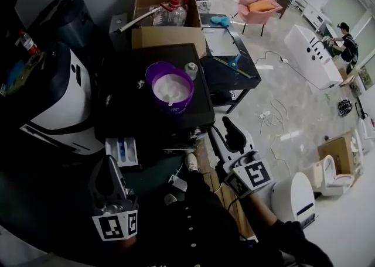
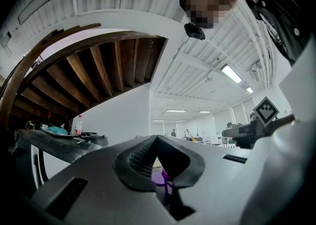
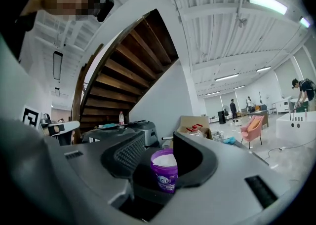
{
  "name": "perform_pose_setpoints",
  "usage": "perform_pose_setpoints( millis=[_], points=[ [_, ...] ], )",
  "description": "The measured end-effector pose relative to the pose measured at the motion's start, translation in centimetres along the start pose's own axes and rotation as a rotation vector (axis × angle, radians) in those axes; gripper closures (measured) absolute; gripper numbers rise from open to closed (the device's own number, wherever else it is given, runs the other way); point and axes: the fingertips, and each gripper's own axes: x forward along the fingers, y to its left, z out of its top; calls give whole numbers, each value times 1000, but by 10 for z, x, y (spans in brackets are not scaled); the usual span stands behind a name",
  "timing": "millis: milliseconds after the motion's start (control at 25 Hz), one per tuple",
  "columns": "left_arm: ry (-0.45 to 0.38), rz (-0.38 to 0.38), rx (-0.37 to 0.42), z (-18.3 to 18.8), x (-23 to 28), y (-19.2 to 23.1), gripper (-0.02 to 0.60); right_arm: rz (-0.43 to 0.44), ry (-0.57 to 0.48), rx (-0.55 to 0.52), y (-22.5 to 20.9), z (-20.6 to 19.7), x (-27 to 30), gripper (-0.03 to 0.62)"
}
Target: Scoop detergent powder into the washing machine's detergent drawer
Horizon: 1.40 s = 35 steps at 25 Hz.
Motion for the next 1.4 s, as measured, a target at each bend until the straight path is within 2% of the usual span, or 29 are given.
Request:
perform_pose_setpoints(
  millis=[240, 400, 560, 720, 840, 960, 1200, 1400],
  points=[
    [10, 45, 14, -7, 41, 0, 568, 67, 53, 38, -20, -13, 55, 414],
    [31, 61, 34, -12, 66, 0, 568, 107, 99, 114, -23, -21, 87, 414],
    [73, 70, 19, -31, 82, 2, 568, 137, 177, 294, -15, -40, 108, 414],
    [123, 60, 6, -50, 92, 0, 568, 139, 361, 603, -5, -82, 117, 416],
    [151, 60, -3, -62, 98, 2, 568, 160, 460, 813, 7, -105, 126, 421],
    [180, 55, -14, -75, 105, 2, 568, 192, 515, 923, 19, -117, 135, 424],
    [221, 53, -25, -94, 117, 2, 568, 179, 601, 1134, 21, -141, 152, 425],
    [255, 54, -38, -108, 125, 4, 568, 182, 628, 1219, 21, -151, 161, 427]
  ],
)
